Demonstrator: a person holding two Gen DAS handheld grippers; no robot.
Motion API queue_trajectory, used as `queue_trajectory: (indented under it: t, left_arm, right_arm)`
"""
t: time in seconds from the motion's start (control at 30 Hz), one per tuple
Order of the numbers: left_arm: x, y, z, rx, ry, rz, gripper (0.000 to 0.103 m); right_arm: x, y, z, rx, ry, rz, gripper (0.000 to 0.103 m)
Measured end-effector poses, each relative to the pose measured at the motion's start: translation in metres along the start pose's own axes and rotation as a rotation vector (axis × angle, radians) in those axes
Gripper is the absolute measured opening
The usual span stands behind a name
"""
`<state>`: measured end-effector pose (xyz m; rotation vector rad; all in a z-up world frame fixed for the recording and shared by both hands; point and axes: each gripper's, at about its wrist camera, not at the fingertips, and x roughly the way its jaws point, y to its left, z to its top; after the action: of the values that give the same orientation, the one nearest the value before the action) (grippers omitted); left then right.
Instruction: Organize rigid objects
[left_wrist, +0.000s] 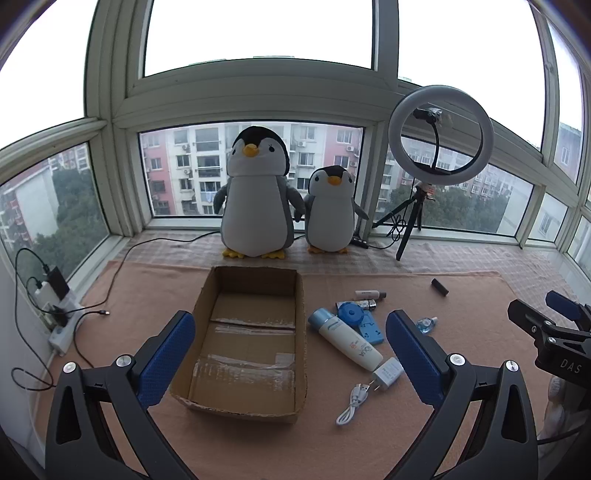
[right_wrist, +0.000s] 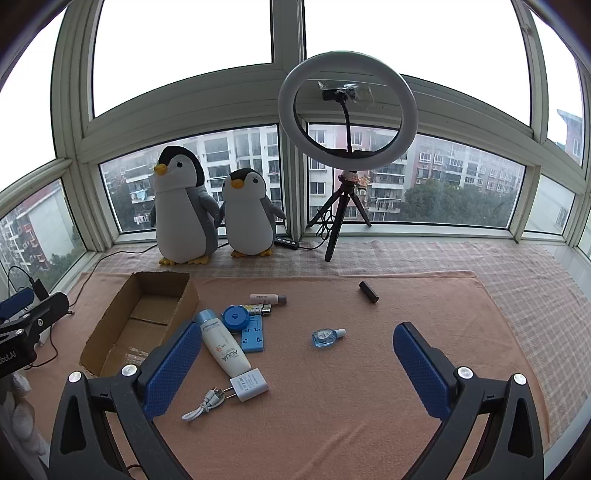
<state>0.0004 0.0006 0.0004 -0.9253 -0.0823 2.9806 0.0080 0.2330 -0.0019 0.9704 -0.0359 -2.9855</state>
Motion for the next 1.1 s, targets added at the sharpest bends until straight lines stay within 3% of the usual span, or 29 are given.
queue_trajectory:
  t: [1.1]
  left_arm:
    - [0.0023,-0.0037,0.0002,0.005,0.002,-0.001,0.102]
  right_arm:
    - [0.0013,-0.0024,-0.0005,0.009,0.008,0.003,0.102]
